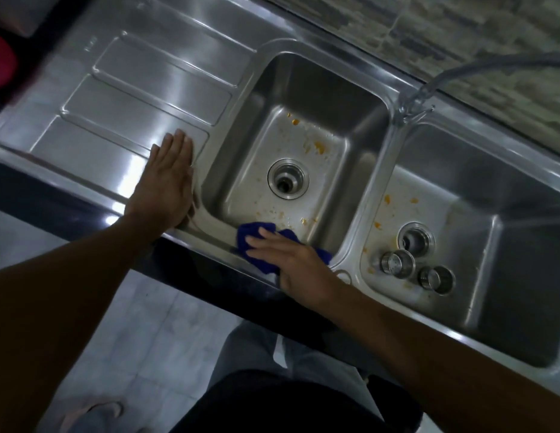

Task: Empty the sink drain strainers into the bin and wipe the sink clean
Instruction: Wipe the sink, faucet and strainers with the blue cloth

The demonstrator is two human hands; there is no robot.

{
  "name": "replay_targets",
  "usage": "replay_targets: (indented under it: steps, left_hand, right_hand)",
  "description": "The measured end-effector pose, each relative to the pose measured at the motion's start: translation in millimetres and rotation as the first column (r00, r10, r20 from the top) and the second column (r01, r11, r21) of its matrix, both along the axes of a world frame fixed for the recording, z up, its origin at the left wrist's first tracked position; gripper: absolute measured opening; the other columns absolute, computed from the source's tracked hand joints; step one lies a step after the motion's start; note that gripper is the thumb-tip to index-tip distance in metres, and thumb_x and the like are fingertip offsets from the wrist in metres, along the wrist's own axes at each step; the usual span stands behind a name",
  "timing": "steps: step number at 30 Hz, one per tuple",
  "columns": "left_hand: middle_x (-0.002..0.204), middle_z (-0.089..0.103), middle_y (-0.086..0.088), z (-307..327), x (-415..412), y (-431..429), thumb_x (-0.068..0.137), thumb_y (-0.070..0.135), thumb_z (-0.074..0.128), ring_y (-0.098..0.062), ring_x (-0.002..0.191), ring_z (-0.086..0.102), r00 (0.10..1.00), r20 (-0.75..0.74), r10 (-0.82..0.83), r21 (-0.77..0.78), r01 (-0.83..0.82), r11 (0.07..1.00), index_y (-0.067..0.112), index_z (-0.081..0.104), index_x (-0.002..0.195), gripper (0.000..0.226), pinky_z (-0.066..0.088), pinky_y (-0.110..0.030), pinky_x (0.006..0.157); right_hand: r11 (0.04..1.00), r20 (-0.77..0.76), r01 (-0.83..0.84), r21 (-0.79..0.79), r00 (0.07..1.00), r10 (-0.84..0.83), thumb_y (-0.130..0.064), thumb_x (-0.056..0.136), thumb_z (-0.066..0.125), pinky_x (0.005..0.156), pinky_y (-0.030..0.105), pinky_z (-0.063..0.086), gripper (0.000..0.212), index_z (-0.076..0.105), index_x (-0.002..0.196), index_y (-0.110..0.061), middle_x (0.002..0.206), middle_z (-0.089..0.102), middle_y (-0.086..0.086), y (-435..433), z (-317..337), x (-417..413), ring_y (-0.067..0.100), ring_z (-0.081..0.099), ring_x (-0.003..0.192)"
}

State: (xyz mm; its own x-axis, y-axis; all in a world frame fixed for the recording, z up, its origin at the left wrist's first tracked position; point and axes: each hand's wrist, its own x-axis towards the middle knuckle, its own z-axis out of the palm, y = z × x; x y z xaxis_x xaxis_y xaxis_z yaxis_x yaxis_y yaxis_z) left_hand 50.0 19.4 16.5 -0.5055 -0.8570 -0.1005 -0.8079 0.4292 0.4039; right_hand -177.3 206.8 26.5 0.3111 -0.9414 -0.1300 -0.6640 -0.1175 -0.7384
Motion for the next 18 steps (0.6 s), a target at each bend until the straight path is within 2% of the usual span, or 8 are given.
replay_targets:
  steps: [5, 8, 10, 12, 15, 18]
  left_hand:
    - [0.169, 0.008, -0.016, 1, -1, -1, 0.109, 0.018, 0.031, -0.028, 0.158, 0.001, 1.0, 0.003, 0.011, 0.013, -0.011, 1.0, 0.002, 0.017, 0.159, 0.054, 0.001, -0.043, 0.129]
    - [0.169, 0.007, -0.016, 1, -1, 1, 0.11, 0.018, 0.031, -0.027, 0.158, 0.0, 1.0, 0.003, 0.006, 0.011, -0.006, 1.0, 0.002, 0.016, 0.159, 0.055, 0.001, -0.044, 0.129]
    - [0.169, 0.007, -0.016, 1, -1, 1, 0.11, 0.018, 0.031, -0.028, 0.158, 0.0, 1.0, 0.001, 0.004, 0.01, -0.004, 1.0, 0.001, 0.016, 0.159, 0.054, 0.002, -0.046, 0.129]
    - [0.169, 0.007, -0.017, 1, -1, 0, 0.11, 0.017, 0.031, -0.029, 0.158, 0.0, 1.0, 0.005, 0.004, 0.014, -0.004, 1.0, 0.001, 0.016, 0.159, 0.054, 0.002, -0.046, 0.129]
    - [0.169, 0.007, -0.016, -1, -2, -1, 0.11, 0.018, 0.031, -0.027, 0.158, 0.0, 1.0, 0.013, 0.014, 0.018, -0.014, 1.0, 0.002, 0.017, 0.159, 0.054, 0.001, -0.045, 0.129]
    - [0.169, 0.007, -0.015, -4, 1, -4, 0.11, 0.022, 0.028, -0.027, 0.158, 0.001, 1.0, 0.017, 0.006, 0.011, -0.006, 1.0, 0.003, 0.017, 0.159, 0.054, 0.002, -0.046, 0.129]
  right_hand:
    - [0.999, 0.091, 0.05, 0.01, 0.995, -0.051, 0.03, 0.068, 0.059, 0.119, 0.052, 0.034, 0.065, 0.065, 0.127, 0.005, 0.14, 0.058, 0.02, -16, -3, 28, 0.038, 0.042, 0.141]
    - [0.998, 0.068, 0.061, -0.007, 0.996, -0.06, 0.021, 0.076, 0.054, 0.117, 0.054, 0.036, 0.055, 0.066, 0.127, 0.003, 0.139, 0.059, 0.018, 12, -2, 1, 0.037, 0.045, 0.14]
    - [0.999, 0.01, 0.04, -0.003, 0.999, -0.04, 0.022, 0.072, 0.053, 0.116, 0.054, 0.037, 0.062, 0.065, 0.128, 0.001, 0.14, 0.059, 0.015, 36, 1, -34, 0.034, 0.045, 0.14]
    - [0.998, -0.066, -0.061, -0.03, 0.996, 0.059, 0.027, 0.067, 0.064, 0.115, 0.054, 0.037, 0.068, 0.066, 0.128, -0.003, 0.14, 0.06, 0.011, 52, 7, -73, 0.03, 0.047, 0.14]
    - [0.971, -0.179, -0.224, -0.086, 0.962, 0.207, 0.012, 0.072, 0.079, 0.113, 0.056, 0.039, 0.054, 0.07, 0.123, -0.005, 0.136, 0.064, 0.011, 41, 12, -119, 0.028, 0.055, 0.134]
    - [0.985, -0.284, -0.136, -0.103, 0.954, 0.102, 0.012, 0.074, 0.073, 0.112, 0.06, 0.038, 0.042, 0.073, 0.114, 0.001, 0.125, 0.069, 0.017, -4, 11, -146, 0.038, 0.059, 0.126]
